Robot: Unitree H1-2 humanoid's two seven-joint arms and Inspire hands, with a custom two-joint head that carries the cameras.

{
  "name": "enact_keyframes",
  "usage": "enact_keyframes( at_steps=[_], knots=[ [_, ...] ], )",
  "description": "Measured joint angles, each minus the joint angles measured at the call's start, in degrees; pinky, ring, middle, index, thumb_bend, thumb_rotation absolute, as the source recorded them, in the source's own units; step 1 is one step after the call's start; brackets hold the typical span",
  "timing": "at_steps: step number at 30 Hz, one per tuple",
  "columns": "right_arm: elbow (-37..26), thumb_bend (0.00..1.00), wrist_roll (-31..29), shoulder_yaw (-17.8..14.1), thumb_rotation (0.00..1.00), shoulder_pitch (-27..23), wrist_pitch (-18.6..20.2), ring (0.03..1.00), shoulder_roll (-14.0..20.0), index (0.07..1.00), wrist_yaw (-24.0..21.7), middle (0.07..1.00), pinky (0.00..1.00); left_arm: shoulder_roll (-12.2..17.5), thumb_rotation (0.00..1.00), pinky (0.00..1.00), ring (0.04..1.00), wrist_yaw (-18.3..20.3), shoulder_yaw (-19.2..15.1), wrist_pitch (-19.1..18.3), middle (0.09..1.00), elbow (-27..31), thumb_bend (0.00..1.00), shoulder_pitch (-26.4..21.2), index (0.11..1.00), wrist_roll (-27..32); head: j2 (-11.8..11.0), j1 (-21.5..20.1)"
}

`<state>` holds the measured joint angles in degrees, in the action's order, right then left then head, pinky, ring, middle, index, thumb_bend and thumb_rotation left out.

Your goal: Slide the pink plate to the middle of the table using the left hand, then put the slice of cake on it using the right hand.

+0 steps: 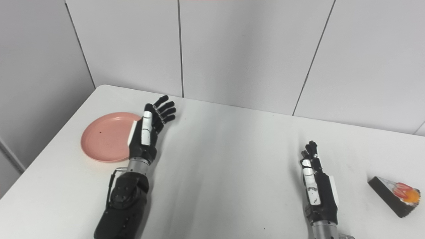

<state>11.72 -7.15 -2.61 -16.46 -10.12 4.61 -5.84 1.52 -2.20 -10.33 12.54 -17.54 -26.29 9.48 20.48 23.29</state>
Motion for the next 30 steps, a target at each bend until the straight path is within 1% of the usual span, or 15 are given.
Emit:
enact_keyframes(
  at_steps=[2,3,7,11,12,15,19,25,27,30],
  knots=[
    [-0.1,0.44,0.0,0.0,0.84,0.1,0.3,1.000,0.0,1.000,0.1,1.000,1.00,0.5,1.00,0.68,0.698,-1.1,-0.8,-1.1,0.705,1.1,0.72,-0.4,0.699,-0.1,-0.1,0.1],
    [-0.2,0.45,0.0,0.0,0.84,0.1,0.4,1.000,0.0,1.000,0.2,1.000,1.00,0.9,1.00,0.68,0.681,-1.6,-1.1,-1.6,0.692,1.1,0.72,-0.7,0.690,-0.2,-0.1,0.1],
    [-0.7,0.46,0.0,0.0,0.84,0.4,0.8,1.000,-0.2,1.000,0.2,1.000,1.00,4.2,1.00,0.68,0.693,-3.0,-2.5,-3.3,0.701,2.3,0.74,-1.2,0.688,-1.7,-0.1,0.4],
    [-1.0,0.46,0.0,-0.1,0.84,0.7,1.2,1.000,-0.2,1.000,0.3,1.000,1.00,7.7,1.00,0.67,0.695,-3.1,-2.9,-5.7,0.703,3.6,0.76,-1.2,0.694,-2.2,0.0,0.5],
    [-1.1,0.45,0.0,-0.1,0.84,0.7,1.2,1.000,-0.2,1.000,0.3,1.000,1.00,8.2,1.00,0.67,0.692,-3.1,-3.0,-6.6,0.702,4.0,0.76,-1.2,0.696,-2.5,-0.1,0.6],
    [-1.0,0.44,0.0,0.0,0.84,0.7,1.2,1.000,-0.3,1.000,0.3,1.000,1.00,9.7,1.00,0.67,0.690,-3.1,-3.8,-7.7,0.699,4.4,0.74,-1.2,0.693,-2.5,-0.1,0.6],
    [-1.1,0.44,0.0,-0.1,0.84,0.7,1.2,1.000,-0.3,1.000,0.5,1.000,1.00,10.9,1.00,0.68,0.689,-3.6,-5.7,-8.0,0.698,3.4,0.76,-1.2,0.696,-2.4,0.0,0.7],
    [-1.1,0.42,-0.5,-0.1,0.82,0.7,1.2,1.000,-0.4,1.000,0.7,1.000,1.00,14.2,1.00,0.68,0.696,-3.6,-8.4,-8.7,0.700,1.9,0.78,-1.2,0.695,-1.1,-0.1,0.7],
    [-1.1,0.41,-0.5,-0.1,0.84,0.7,1.2,1.000,-0.4,1.000,0.8,1.000,1.00,15.2,1.00,0.69,0.702,-3.6,-9.1,-8.9,0.699,1.5,0.81,-1.2,0.695,-0.6,-0.1,0.7],
    [-1.7,0.41,-0.4,0.0,0.84,0.8,1.4,1.000,-0.4,1.000,0.8,1.000,1.00,16.8,1.00,0.68,0.698,-3.3,-9.8,-9.0,0.697,0.3,0.84,-1.0,0.697,-0.1,-0.1,0.7]
  ],
)
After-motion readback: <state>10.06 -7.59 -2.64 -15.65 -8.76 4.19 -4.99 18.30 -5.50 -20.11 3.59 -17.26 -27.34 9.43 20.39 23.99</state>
